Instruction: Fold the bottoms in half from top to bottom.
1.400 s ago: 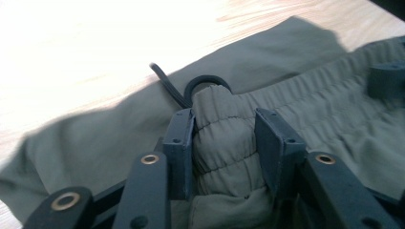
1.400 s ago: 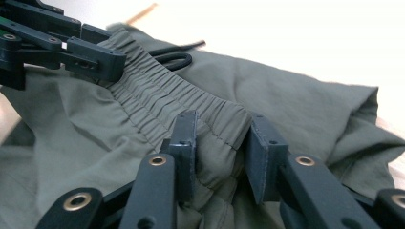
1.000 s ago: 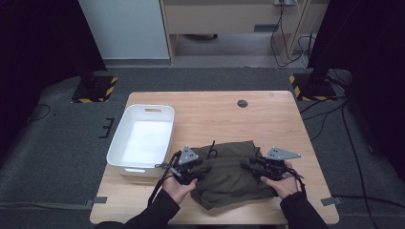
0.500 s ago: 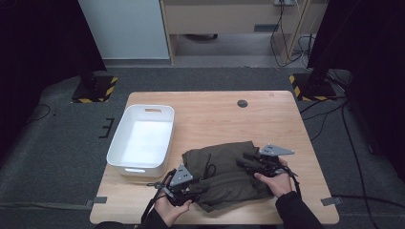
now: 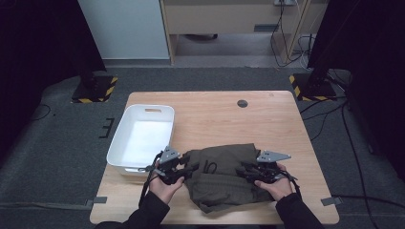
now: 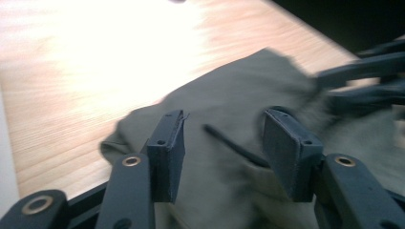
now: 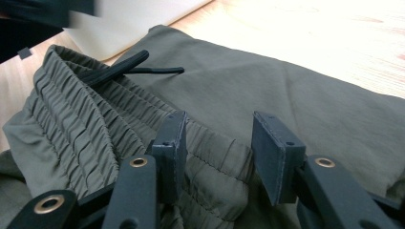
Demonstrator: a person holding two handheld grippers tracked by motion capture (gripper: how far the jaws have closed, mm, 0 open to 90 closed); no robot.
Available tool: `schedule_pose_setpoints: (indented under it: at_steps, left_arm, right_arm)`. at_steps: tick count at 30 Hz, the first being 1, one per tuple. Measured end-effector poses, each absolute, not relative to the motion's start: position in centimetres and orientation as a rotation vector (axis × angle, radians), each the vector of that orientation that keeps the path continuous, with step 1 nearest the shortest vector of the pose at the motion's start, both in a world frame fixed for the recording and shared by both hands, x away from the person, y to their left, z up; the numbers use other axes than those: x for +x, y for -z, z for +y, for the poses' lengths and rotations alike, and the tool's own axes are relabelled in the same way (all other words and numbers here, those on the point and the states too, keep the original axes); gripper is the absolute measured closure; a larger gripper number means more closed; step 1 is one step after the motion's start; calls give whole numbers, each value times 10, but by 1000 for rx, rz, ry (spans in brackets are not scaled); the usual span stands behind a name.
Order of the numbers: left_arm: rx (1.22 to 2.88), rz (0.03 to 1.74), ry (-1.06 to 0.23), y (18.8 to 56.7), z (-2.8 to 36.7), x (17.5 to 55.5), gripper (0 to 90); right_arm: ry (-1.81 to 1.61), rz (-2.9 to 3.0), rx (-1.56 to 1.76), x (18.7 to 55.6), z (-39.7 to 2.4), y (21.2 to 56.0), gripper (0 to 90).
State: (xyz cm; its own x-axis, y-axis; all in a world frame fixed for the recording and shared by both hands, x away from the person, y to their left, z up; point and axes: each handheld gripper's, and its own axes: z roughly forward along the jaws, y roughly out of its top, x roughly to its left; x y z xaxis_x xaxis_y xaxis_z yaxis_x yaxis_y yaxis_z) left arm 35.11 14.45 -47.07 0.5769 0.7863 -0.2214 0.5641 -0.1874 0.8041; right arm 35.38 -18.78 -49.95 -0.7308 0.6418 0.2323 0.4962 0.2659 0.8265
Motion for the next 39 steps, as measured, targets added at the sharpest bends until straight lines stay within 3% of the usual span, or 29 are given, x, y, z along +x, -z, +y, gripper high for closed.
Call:
schedule_pose_setpoints:
  at_steps: [7, 15, 20, 25, 33, 39]
  left_arm:
    - [1977, 1101, -297, 486, 128, 351, 468]
    - [1963, 1039, -250, 482, 134, 331, 458]
    - [1968, 1004, -243, 479, 134, 322, 453]
    - [1986, 977, -223, 480, 130, 317, 447]
    - [1986, 1106, -294, 491, 145, 335, 441]
    - [2060, 1151, -293, 507, 139, 355, 556]
  right_arm:
    - [-1476, 2364, 1081, 355, -189, 500, 554]
    - [-1463, 2229, 1161, 375, -190, 491, 503]
    - [-1316, 2278, 1216, 392, -181, 503, 491]
    - [-1276, 2342, 1166, 387, -176, 505, 489]
    - [-1266, 2350, 1168, 383, -183, 509, 459]
    - [-1207, 2359, 1210, 391, -183, 519, 454]
